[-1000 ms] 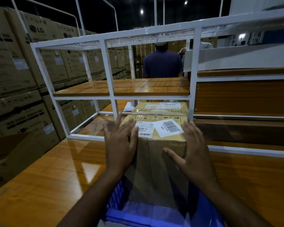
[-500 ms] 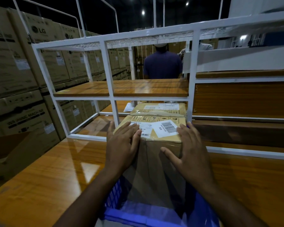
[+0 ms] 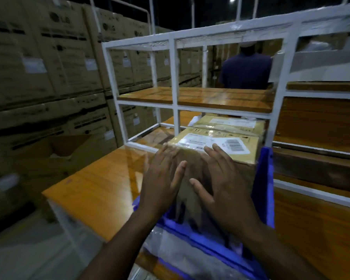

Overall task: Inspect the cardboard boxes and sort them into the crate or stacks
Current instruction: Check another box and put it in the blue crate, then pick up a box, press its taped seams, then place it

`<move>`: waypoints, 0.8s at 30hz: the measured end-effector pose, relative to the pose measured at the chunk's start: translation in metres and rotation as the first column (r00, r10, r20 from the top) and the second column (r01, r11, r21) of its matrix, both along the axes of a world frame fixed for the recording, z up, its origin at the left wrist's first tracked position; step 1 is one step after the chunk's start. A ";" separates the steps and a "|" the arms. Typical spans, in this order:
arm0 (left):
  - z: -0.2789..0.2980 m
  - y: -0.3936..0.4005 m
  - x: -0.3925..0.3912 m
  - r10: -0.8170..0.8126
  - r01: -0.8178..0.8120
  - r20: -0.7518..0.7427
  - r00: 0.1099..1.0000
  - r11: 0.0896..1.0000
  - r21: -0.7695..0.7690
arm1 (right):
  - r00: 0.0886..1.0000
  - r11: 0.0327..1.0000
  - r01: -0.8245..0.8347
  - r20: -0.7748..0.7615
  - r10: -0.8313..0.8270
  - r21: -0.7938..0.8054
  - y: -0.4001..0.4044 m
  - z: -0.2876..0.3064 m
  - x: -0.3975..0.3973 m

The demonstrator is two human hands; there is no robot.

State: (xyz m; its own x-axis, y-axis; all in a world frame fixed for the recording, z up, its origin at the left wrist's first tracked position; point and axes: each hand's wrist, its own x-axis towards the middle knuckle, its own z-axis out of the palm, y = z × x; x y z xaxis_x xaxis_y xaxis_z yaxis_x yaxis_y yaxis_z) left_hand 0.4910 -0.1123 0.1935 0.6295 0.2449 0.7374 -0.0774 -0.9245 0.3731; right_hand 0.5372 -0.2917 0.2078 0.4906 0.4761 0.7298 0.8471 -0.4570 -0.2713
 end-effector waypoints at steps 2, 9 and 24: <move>-0.007 0.001 -0.024 0.058 -0.059 -0.019 0.998 0.998 -0.027 | 0.998 0.998 -0.058 -0.007 0.058 -0.017 0.005 -0.005 -0.008; -0.035 -0.007 -0.124 0.347 -0.347 -0.026 0.938 0.930 -0.124 | 0.931 0.932 -0.361 -0.049 0.361 -0.006 0.025 -0.036 -0.048; -0.107 -0.054 -0.371 0.784 -0.817 -0.229 0.576 0.544 -0.191 | 0.692 0.648 -0.720 -0.332 0.641 -0.251 0.066 -0.112 -0.215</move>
